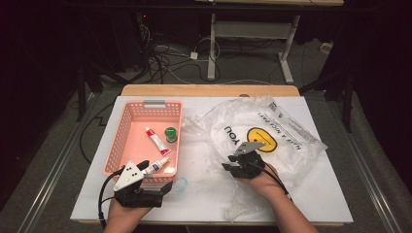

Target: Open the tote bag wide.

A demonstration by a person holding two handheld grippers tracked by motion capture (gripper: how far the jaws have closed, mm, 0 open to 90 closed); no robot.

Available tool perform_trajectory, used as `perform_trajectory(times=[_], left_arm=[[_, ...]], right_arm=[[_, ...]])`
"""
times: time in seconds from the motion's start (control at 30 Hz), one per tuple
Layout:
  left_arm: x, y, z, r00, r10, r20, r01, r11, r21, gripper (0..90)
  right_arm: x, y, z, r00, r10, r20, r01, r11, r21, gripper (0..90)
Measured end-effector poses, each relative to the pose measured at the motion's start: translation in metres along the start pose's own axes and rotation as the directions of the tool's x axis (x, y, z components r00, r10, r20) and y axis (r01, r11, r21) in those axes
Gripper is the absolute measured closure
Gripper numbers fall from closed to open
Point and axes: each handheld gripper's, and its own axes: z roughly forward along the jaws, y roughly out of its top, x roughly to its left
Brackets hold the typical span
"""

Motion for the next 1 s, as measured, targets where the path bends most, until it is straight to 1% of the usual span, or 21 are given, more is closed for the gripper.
perform_trajectory(times=[0.1, 0.2, 0.23, 0.3, 0.37, 0.47, 0.5, 0.53, 0.57, 0.67, 0.77, 0.8, 0.83, 0.87, 0.93, 1.0], left_arm=[[0.0009, -0.0004, -0.001, 1.0, -0.002, -0.002, 0.002, 1.0, -0.002, 0.0], [0.0014, -0.0006, -0.0016, 1.0, -0.003, -0.003, 0.003, 1.0, -0.002, 0.0], [0.0012, -0.0006, -0.0017, 1.0, -0.003, -0.003, 0.003, 1.0, -0.002, 0.0], [0.0009, -0.0005, -0.0017, 1.0, -0.001, -0.003, 0.001, 1.0, -0.001, 0.0], [0.0007, -0.0004, -0.0018, 1.0, -0.001, -0.003, 0.001, 1.0, -0.002, 0.0], [0.0004, -0.0004, -0.0016, 1.0, 0.0, -0.004, 0.0, 1.0, -0.001, 0.0], [0.0003, -0.0004, -0.0014, 1.0, 0.0, -0.004, 0.0, 1.0, 0.0, 0.0], [0.0002, -0.0004, -0.0012, 1.0, 0.001, -0.003, -0.001, 1.0, -0.001, 0.0], [0.0001, -0.0003, -0.0011, 1.0, 0.0, -0.003, 0.0, 1.0, -0.001, 0.0], [0.0001, -0.0003, -0.0009, 1.0, -0.001, -0.003, 0.001, 1.0, 0.0, 0.0], [0.0002, -0.0005, -0.0011, 1.0, -0.001, -0.005, 0.001, 1.0, -0.001, 0.0], [0.0003, -0.0005, -0.0012, 1.0, -0.001, -0.005, 0.001, 1.0, -0.001, 0.0], [0.0003, -0.0005, -0.0011, 1.0, -0.002, -0.004, 0.002, 1.0, -0.001, 0.0], [0.0003, -0.0005, -0.001, 1.0, -0.002, -0.003, 0.002, 1.0, -0.001, 0.0], [0.0002, -0.0006, -0.0007, 1.0, -0.002, -0.002, 0.002, 1.0, 0.0, 0.0], [0.0002, -0.0007, -0.0005, 1.0, -0.003, 0.0, 0.003, 1.0, 0.0, 0.0]], right_arm=[[0.0012, 0.0, 0.0006, 1.0, -0.01, 0.0, 0.01, 1.0, 0.01, 74.7], [0.0014, 0.0001, 0.0006, 0.9999, -0.005, -0.011, 0.005, 1.0, 0.009, 80.3], [0.0008, 0.0002, 0.001, 0.9999, -0.011, -0.013, 0.011, 1.0, 0.007, 81.9], [0.0006, -0.0002, 0.0012, 0.9998, -0.011, -0.016, 0.011, 1.0, 0.01, 85.4], [-0.0001, -0.0005, 0.0002, 0.9999, -0.006, -0.013, 0.006, 1.0, 0.0, 90.0], [-0.0011, -0.0003, -0.0024, 0.9999, 0.007, -0.014, -0.008, 1.0, -0.023, 90.0], [-0.0012, 0.0, -0.0036, 0.9999, 0.012, -0.011, -0.013, 1.0, -0.028, 90.0], [-0.002, 0.0001, -0.0045, 1.0, 0.004, -0.007, -0.004, 1.0, -0.031, 90.0], [-0.0019, 0.0, -0.0053, 0.9999, 0.016, -0.006, -0.016, 0.999, -0.038, 90.0], [-0.0044, -0.0003, -0.0066, 0.9997, 0.023, 0.002, -0.023, 0.998, -0.051, 90.0], [-0.0056, -0.0011, -0.0072, 0.9992, 0.034, 0.023, -0.033, 0.998, -0.047, 90.0], [-0.0065, -0.0015, -0.0067, 0.9993, 0.025, 0.029, -0.024, 0.999, -0.041, 90.0], [-0.0062, -0.0019, -0.0057, 0.999, 0.025, 0.036, -0.024, 0.999, -0.038, 90.0], [-0.0059, -0.0021, -0.0051, 0.9989, 0.02, 0.042, -0.019, 0.999, -0.025, 88.6], [-0.0049, -0.0025, -0.0023, 0.9993, 0.014, 0.036, -0.013, 1.0, -0.018, 81.5], [-0.0032, -0.0023, -0.0002, 0.9995, 0.002, 0.033, -0.002, 1.0, -0.008, 76.8]])
